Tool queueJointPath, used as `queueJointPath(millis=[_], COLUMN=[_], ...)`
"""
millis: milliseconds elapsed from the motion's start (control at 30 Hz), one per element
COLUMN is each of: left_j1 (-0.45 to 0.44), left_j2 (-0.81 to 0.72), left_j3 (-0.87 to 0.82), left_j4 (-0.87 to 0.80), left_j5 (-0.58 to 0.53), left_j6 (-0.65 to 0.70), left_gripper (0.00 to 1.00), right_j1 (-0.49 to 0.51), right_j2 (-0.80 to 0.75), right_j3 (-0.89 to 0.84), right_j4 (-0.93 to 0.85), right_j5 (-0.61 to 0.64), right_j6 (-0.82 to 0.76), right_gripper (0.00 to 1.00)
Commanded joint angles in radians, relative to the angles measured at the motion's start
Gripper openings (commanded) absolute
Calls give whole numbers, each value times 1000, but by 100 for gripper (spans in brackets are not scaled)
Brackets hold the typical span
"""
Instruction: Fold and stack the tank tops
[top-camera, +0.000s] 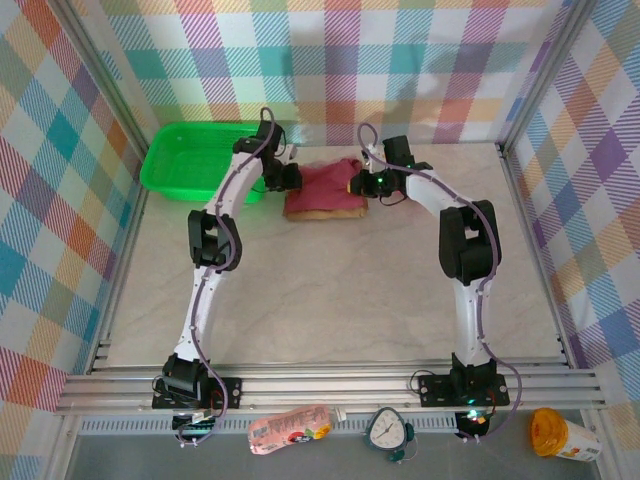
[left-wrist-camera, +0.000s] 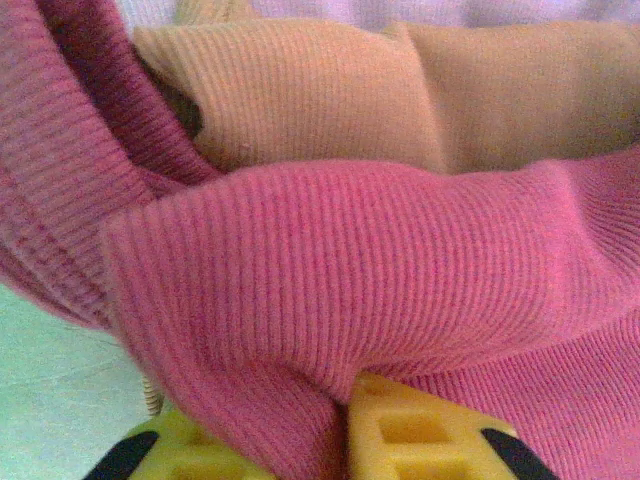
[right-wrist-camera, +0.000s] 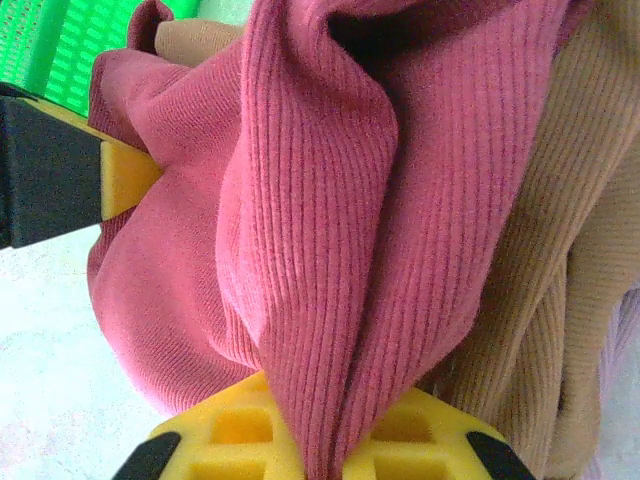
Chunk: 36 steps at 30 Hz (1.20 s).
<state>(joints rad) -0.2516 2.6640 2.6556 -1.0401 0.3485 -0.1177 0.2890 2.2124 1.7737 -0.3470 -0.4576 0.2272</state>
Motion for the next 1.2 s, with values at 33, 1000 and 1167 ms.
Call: queueJointPath(millis=[33, 1000, 1167], left_j1=[11, 84, 106], left_j2=[-9, -1195, -1247], left_j3=[40, -1583, -1810], left_j4=[-35, 614, 916], left_j5=[-95, -270, -363], left_j6=[12, 3, 32], left_gripper=[31, 100, 100], right_j1=[-4, -320, -327], right_j2=[5, -757, -784], right_j3=[24, -1041, -1142], right_j4=[-58, 624, 690], right_j5=[7, 273, 318], right_j6=[-5, -147, -210], right_gripper=[29, 99, 99])
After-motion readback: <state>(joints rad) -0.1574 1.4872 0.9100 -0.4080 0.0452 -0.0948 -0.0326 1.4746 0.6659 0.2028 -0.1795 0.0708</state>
